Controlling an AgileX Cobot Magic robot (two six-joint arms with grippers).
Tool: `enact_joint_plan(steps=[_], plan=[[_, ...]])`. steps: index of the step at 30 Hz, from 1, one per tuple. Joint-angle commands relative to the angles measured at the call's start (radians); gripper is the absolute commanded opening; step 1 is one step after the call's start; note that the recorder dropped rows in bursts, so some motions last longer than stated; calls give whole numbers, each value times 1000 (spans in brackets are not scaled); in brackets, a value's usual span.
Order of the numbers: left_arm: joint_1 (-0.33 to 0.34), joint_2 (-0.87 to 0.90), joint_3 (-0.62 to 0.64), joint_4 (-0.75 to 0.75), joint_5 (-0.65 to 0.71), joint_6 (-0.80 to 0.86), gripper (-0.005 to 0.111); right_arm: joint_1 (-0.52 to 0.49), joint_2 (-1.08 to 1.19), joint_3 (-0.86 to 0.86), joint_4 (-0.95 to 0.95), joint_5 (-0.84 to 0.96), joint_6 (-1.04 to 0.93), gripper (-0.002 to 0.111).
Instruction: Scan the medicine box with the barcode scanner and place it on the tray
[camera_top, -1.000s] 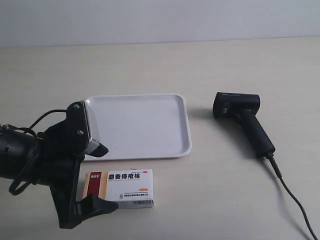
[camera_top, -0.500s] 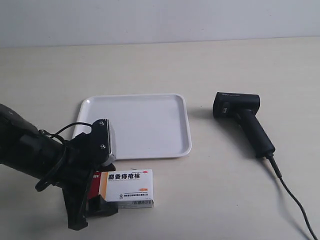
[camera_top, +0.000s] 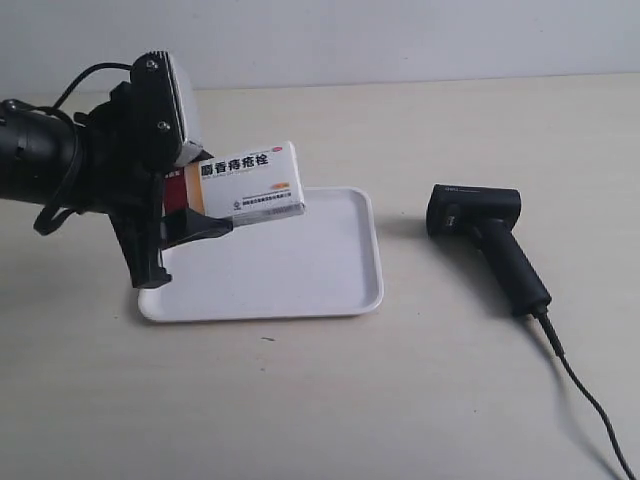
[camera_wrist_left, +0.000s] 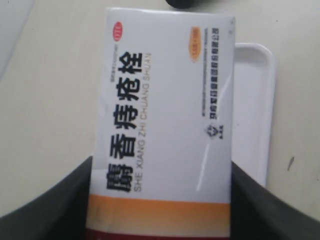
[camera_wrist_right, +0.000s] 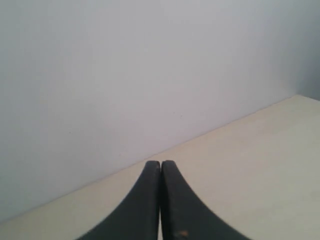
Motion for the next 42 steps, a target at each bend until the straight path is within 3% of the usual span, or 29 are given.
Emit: enact_joint_plan(steps=[1,6,11,15,21,26,34,42], plan=[[81,114,-72,100,168,-7,0,-3,214,-74,43,-30,-24,0],[95,217,-109,130,147,-7,0,17,674,-137,41,-53,-39,0],[95,240,-149,140,155,-7,0,187,1134,-321,39,-55,-113,2],[95,240,-153,145,160,-7,0,260,1414,-453,39,-48,-141,27],[95,240,-153,145,158,-7,0,349,1635,-602,13,-27,-177,66],[95,240,-153,145,160,-7,0,352,1727,-680,13,-27,-246,79],[95,240,-153,145,164,-8,0,347,1844,-749,-13,-29,-277,75],[95,242,-153,145,164,-8,0,347,1787,-753,-40,68,-301,11]])
